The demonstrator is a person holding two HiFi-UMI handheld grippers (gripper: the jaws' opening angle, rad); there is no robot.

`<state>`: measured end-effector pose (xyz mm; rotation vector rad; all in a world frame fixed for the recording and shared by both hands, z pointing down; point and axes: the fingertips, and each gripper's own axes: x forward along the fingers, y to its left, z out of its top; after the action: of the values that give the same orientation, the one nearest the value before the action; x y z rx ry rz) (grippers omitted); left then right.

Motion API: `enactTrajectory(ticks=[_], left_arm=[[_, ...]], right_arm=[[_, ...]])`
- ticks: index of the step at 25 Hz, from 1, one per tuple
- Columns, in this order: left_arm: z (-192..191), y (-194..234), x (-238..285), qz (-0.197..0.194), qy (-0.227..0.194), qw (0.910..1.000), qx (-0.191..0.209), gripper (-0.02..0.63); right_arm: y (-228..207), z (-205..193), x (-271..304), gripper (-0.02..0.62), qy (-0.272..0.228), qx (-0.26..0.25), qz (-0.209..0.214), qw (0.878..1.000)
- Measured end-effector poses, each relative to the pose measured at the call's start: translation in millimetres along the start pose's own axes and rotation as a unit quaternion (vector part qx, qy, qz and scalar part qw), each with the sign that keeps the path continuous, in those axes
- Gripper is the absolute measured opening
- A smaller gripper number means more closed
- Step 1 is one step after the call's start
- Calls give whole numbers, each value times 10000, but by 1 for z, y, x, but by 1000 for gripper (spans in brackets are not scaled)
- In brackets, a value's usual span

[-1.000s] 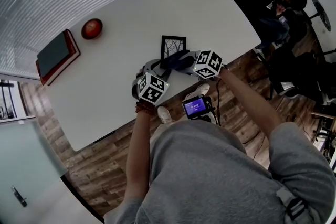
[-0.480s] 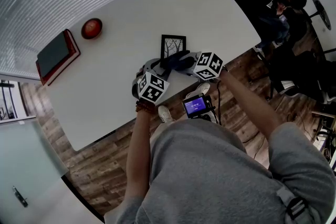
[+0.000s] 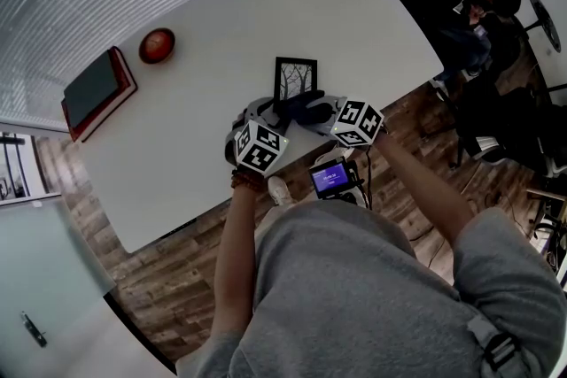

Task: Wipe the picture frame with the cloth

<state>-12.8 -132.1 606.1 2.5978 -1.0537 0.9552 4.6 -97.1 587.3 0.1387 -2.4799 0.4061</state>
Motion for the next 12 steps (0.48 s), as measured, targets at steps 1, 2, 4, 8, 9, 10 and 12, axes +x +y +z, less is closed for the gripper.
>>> enactTrajectory(ticks=[1, 2, 4, 8, 9, 10, 12], left_arm=[[0, 0, 0, 1, -1, 10000, 1, 206], [0, 0, 0, 3, -4, 10000, 1, 206], [0, 1, 0, 7, -9, 10000, -4, 206], [0, 0, 0, -5, 6, 10000, -16, 207], [1, -1, 0, -11, 3, 10000, -15, 209], [1, -1, 1, -16, -2, 10000, -15, 208], [3, -3, 1, -16, -7, 10000, -15, 207]], right_arm=[[1, 0, 0, 63, -13, 30, -6, 10000], [2, 0, 0, 63, -17, 63, -12, 10000], [3, 0, 1, 63, -11, 140, -4, 9999], [10, -1, -3, 64, 61, 366, 331, 9988], [13, -1, -7, 66, 92, 412, 513, 9978], [16, -1, -12, 67, 128, 415, 712, 9965], [18, 3, -24, 67, 202, 297, 1099, 9933]])
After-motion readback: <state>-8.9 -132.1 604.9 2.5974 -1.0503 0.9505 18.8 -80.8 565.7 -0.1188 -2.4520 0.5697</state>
